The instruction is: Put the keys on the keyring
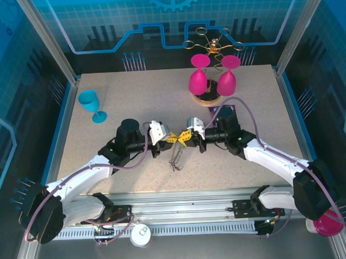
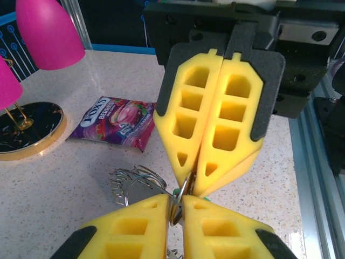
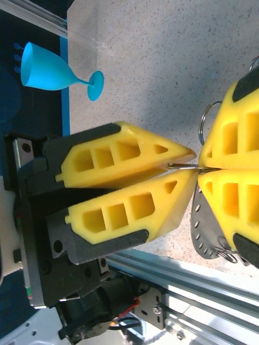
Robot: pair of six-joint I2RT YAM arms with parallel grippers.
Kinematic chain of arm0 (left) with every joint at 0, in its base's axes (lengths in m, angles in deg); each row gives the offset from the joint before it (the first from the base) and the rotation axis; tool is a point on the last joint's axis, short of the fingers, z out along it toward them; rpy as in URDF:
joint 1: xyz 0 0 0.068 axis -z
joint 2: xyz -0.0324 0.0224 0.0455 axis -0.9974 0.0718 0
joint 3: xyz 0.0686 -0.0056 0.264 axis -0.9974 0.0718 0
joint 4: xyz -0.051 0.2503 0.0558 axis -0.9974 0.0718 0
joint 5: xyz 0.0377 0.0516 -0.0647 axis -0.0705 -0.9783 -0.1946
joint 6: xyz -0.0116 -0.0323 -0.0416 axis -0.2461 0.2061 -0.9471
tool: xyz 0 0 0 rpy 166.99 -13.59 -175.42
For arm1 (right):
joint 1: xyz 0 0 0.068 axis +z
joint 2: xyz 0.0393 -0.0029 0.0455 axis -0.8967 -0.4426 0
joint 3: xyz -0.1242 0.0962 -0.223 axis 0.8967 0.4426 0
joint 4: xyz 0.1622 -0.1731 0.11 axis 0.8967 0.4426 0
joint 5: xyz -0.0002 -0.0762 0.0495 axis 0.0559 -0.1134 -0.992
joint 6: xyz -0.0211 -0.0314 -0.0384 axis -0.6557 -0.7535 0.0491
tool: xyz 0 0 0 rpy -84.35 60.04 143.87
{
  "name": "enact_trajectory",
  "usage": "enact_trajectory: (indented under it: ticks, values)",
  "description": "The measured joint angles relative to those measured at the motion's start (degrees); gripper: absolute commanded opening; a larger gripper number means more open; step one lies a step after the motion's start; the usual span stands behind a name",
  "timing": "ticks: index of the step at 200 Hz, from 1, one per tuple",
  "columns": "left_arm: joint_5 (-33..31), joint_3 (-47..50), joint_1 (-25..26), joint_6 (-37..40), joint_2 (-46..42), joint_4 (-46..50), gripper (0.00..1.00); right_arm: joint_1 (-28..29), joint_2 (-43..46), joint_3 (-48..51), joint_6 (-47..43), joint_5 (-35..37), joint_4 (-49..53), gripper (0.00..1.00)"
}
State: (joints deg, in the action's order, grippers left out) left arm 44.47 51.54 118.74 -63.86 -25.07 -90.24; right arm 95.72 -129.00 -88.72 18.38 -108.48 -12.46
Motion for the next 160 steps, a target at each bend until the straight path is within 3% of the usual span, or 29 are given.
enact_trajectory:
  ticks: [15, 40, 64, 80, 89, 104, 160]
  values:
    - [-0.1, -1.6, 0.0, 1.1, 0.1, 2.4, 0.15, 0.6, -0.3, -3.7, -3.6, 0.8, 6.8, 0.0]
    - [-0.3, -3.4, 0.2, 3.3, 0.2, 6.7, 0.0, 1.5, -2.6, -10.1, -8.5, 2.8, 17.3, 0.0]
    - [-0.6, -4.1, 0.3, 5.2, 0.2, 9.9, 0.0, 2.4, -4.6, -14.7, -12.3, 4.5, 25.6, 0.0]
    - [-0.4, -4.2, 0.6, 5.6, 0.2, 10.4, 0.0, 2.6, -4.6, -15.1, -12.6, 5.0, 27.0, 0.34]
    - [-0.5, -4.1, 0.8, 5.6, 0.2, 10.0, 0.0, 2.6, -4.1, -14.2, -10.9, 5.0, 25.5, 0.43]
    - [-0.6, -2.8, 0.9, 5.3, 0.0, 8.2, 0.0, 2.5, -1.3, -10.3, -7.5, 4.9, 19.7, 0.51]
    - [-0.6, 2.4, 1.1, 5.1, -1.5, 1.4, 0.0, 2.1, 6.4, 5.5, 6.8, 7.0, 2.7, 0.44]
